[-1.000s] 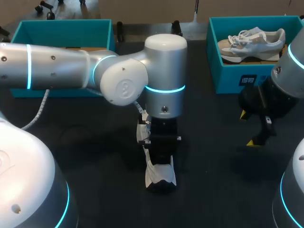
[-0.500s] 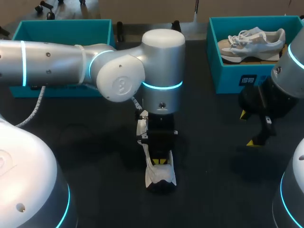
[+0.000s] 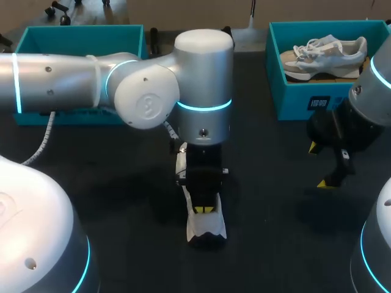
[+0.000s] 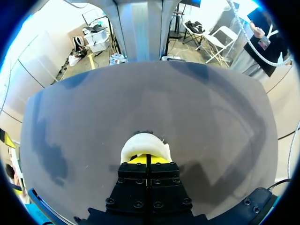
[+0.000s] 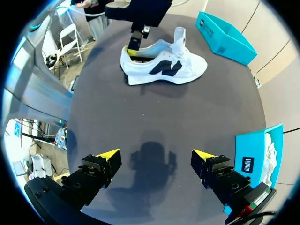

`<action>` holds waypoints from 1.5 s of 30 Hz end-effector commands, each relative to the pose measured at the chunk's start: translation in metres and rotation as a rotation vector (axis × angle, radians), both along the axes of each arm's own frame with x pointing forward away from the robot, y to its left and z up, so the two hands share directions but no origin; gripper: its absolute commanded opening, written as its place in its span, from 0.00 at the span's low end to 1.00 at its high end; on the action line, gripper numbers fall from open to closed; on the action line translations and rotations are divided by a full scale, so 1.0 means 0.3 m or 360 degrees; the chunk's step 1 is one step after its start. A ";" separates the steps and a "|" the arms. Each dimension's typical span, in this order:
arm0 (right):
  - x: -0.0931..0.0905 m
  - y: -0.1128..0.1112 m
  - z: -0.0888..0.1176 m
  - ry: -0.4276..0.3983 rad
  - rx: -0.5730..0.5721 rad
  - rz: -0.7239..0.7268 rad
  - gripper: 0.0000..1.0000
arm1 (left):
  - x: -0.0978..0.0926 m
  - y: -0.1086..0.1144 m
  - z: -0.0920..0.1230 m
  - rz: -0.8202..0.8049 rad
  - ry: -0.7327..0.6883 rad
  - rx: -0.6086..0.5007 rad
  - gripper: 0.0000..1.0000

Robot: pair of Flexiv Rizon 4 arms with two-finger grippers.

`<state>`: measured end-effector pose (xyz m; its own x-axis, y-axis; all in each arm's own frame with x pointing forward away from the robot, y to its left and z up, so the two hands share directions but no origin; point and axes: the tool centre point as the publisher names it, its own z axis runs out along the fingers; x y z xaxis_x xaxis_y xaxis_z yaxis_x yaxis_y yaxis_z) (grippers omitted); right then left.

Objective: Take the shoe out of the shoebox, open the shoe tongue, remove and reinsert the insole, then place the shoe into the shoebox

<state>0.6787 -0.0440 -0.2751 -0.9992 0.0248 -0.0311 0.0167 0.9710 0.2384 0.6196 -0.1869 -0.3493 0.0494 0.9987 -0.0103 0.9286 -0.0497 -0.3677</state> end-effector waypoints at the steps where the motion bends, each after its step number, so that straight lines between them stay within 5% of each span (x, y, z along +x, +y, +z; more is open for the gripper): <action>1: -0.003 0.000 -0.005 -0.0005 -0.0001 -0.0002 1.00 | 0.003 -0.026 -0.046 -0.0019 0.0028 0.0040 0.00; 13: -0.003 0.000 -0.005 -0.0005 -0.0001 -0.0002 1.00 | -0.003 -0.010 -0.199 -0.0017 0.0045 0.0035 0.00; 19: -0.003 0.000 -0.005 -0.0005 -0.0001 -0.0002 1.00 | 0.029 0.011 -0.223 -0.0006 -0.0136 0.0032 0.00; 32: -0.003 0.000 -0.005 -0.0005 -0.0001 -0.0002 1.00 | 0.168 0.043 -0.144 0.0105 -0.0372 0.0033 0.00; 39: -0.003 0.000 -0.005 -0.0005 -0.0001 -0.0002 1.00 | 0.123 0.027 -0.056 0.0044 -0.0281 -0.0085 0.00; 45: -0.003 0.000 -0.005 -0.0005 -0.0001 -0.0002 1.00 | 0.063 0.009 -0.065 -0.0101 -0.0198 -0.0036 0.00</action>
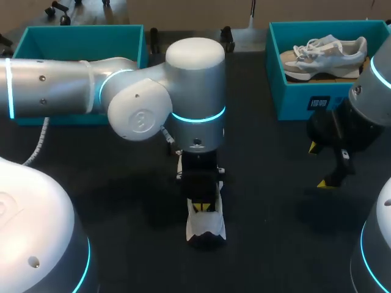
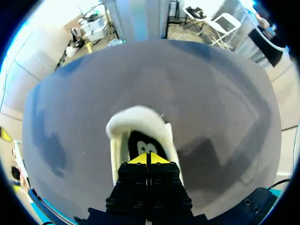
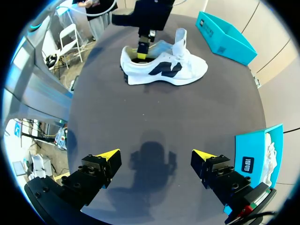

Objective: Take the shoe out of the shoebox, open the shoe tongue, remove and reinsert the insole, then place the shoe into the shoebox

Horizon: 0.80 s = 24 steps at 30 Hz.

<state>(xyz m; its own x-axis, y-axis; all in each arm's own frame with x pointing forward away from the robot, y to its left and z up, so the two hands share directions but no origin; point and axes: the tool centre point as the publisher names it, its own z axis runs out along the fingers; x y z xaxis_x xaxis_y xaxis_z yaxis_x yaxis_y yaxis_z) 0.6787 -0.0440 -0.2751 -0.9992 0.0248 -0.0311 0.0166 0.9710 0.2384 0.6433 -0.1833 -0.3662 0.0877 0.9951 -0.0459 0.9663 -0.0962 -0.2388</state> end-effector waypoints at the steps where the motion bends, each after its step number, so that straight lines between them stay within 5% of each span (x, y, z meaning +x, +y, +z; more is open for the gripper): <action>1: -0.003 0.000 -0.005 -0.0005 -0.0001 -0.0002 1.00 | -0.022 -0.005 -0.022 -0.0055 0.0010 0.0066 0.00; 16: -0.003 0.000 -0.005 -0.0005 -0.0001 -0.0002 1.00 | 0.002 0.019 -0.211 0.0047 -0.0123 0.0148 0.00; 24: -0.003 0.000 -0.005 -0.0005 -0.0001 -0.0002 1.00 | 0.058 0.026 -0.129 0.0181 -0.0205 0.0067 0.00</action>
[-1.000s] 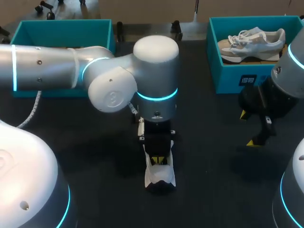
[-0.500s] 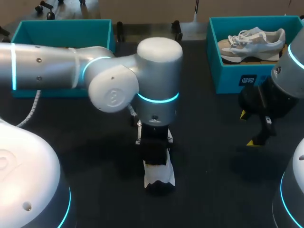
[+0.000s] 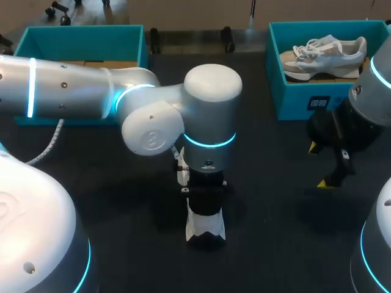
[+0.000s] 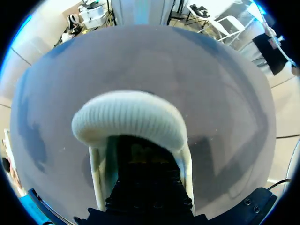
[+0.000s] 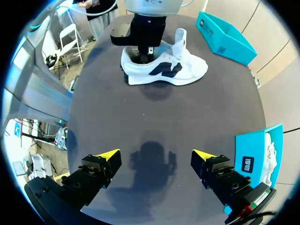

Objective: Take the shoe out of the shoebox, open the shoe tongue, remove and reinsert the insole, then place the shoe into the shoebox

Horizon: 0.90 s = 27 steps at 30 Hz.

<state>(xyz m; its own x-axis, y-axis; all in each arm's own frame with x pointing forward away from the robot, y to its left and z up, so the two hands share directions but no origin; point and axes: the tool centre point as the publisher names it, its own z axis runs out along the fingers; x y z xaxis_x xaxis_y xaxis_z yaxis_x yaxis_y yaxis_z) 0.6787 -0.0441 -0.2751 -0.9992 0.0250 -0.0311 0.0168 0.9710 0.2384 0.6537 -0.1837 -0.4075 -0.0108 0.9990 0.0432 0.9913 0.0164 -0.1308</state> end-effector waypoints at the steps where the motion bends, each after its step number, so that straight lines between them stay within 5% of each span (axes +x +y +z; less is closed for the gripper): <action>1: -0.003 0.001 -0.005 -0.0005 -0.0001 -0.0002 1.00 | 0.025 0.026 0.023 0.0024 -0.0028 -0.0083 0.00; 12: -0.003 0.001 -0.005 -0.0005 -0.0001 -0.0002 1.00 | -0.042 -0.025 0.156 -0.0036 0.0156 -0.0205 0.00; 27: -0.003 0.001 -0.005 -0.0005 -0.0001 -0.0002 1.00 | -0.064 -0.051 0.147 -0.0049 0.0210 -0.0117 0.00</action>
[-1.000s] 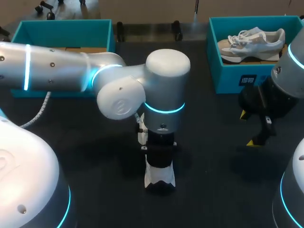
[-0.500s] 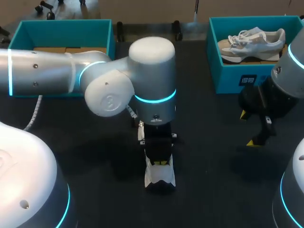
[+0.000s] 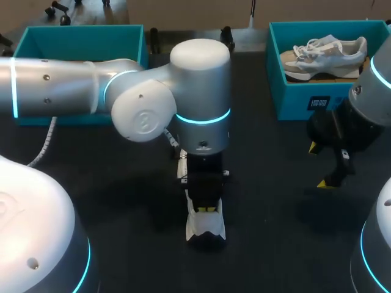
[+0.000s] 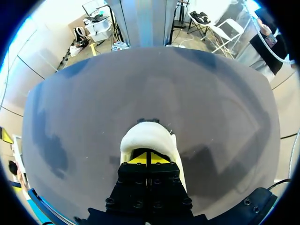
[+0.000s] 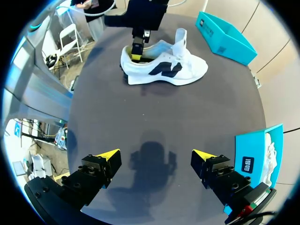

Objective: Take the shoe out of the shoebox, open the shoe tongue, remove and reinsert the insole, then place the shoe into the shoebox

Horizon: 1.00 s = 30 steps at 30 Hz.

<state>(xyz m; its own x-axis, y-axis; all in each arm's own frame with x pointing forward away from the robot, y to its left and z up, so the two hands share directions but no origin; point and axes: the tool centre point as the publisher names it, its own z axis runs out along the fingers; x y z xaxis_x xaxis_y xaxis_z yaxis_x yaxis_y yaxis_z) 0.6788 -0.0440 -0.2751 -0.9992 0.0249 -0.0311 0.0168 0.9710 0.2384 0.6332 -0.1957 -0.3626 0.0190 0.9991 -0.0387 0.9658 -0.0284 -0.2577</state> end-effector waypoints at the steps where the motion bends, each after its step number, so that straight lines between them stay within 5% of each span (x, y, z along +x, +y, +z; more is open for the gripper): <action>1: -0.003 0.000 -0.005 -0.0005 -0.0001 -0.0002 1.00 | 0.005 -0.011 -0.003 -0.0003 0.0003 0.0012 0.00; 15: -0.003 0.000 -0.005 -0.0005 -0.0001 -0.0002 1.00 | 0.005 -0.011 -0.003 -0.0003 0.0003 0.0012 0.00; 30: -0.003 0.000 -0.005 -0.0005 -0.0001 -0.0002 1.00 | 0.093 0.010 0.037 -0.0059 0.0214 0.0036 0.00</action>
<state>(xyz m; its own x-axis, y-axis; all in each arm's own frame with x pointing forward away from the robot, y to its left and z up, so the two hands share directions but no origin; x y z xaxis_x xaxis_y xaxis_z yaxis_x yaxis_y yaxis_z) 0.6788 -0.0440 -0.2751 -0.9992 0.0249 -0.0311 0.0168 0.9710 0.2384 0.6582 -0.1943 -0.3527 0.0463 0.9987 -0.0189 0.9290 -0.0500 -0.3666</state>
